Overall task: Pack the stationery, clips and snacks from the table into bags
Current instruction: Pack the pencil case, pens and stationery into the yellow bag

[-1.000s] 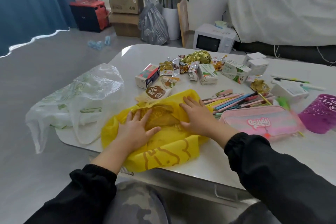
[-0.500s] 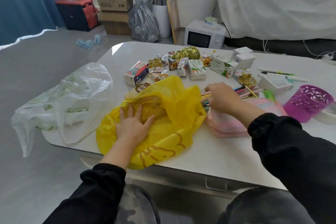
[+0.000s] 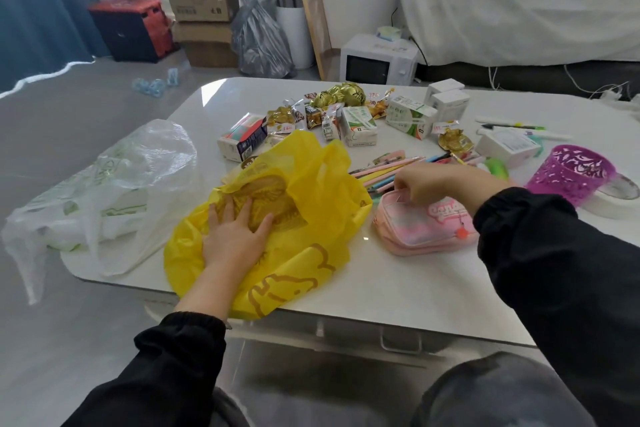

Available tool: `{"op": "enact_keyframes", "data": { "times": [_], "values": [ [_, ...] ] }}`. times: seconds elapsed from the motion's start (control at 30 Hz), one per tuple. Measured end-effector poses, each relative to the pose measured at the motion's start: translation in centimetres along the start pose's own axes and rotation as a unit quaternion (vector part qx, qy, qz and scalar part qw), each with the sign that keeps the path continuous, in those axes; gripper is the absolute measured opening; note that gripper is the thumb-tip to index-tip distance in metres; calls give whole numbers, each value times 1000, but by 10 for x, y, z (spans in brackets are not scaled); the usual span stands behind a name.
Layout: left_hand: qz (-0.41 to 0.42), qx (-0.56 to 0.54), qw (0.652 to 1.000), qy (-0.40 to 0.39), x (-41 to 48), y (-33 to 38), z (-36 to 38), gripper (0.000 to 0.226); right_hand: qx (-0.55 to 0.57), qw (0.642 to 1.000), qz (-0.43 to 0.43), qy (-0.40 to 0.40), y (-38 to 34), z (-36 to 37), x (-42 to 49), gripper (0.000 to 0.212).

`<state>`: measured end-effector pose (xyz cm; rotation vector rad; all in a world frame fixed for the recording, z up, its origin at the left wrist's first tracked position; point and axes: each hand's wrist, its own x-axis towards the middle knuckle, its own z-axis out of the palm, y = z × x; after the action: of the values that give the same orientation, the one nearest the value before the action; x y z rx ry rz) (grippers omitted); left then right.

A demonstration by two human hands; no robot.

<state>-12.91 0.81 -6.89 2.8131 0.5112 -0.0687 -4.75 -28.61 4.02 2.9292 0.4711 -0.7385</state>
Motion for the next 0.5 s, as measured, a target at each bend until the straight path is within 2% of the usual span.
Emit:
{"op": "enact_keyframes", "data": {
  "times": [0.17,0.27,0.33,0.43,0.47,0.5],
  "values": [
    [-13,-17,1000,-5,4,-11,-2,72,-39,998,-33,-26,-9,-9,-10,24],
    [-4,-11,1000,0,3,-14,-1,70,-63,996,-50,-33,-20,-10,-10,14],
    [5,-18,1000,8,2,-15,-2,69,-55,997,-60,-2,-26,-12,-9,9],
    [18,-32,999,16,2,-18,-2,67,21,998,-55,32,-31,-20,-13,32],
    [23,-35,999,18,2,-19,-3,66,41,996,-62,52,-32,-23,-15,32],
    [28,-38,999,21,2,-19,-3,65,61,992,-76,85,-34,-25,-16,23]
  ]
}}
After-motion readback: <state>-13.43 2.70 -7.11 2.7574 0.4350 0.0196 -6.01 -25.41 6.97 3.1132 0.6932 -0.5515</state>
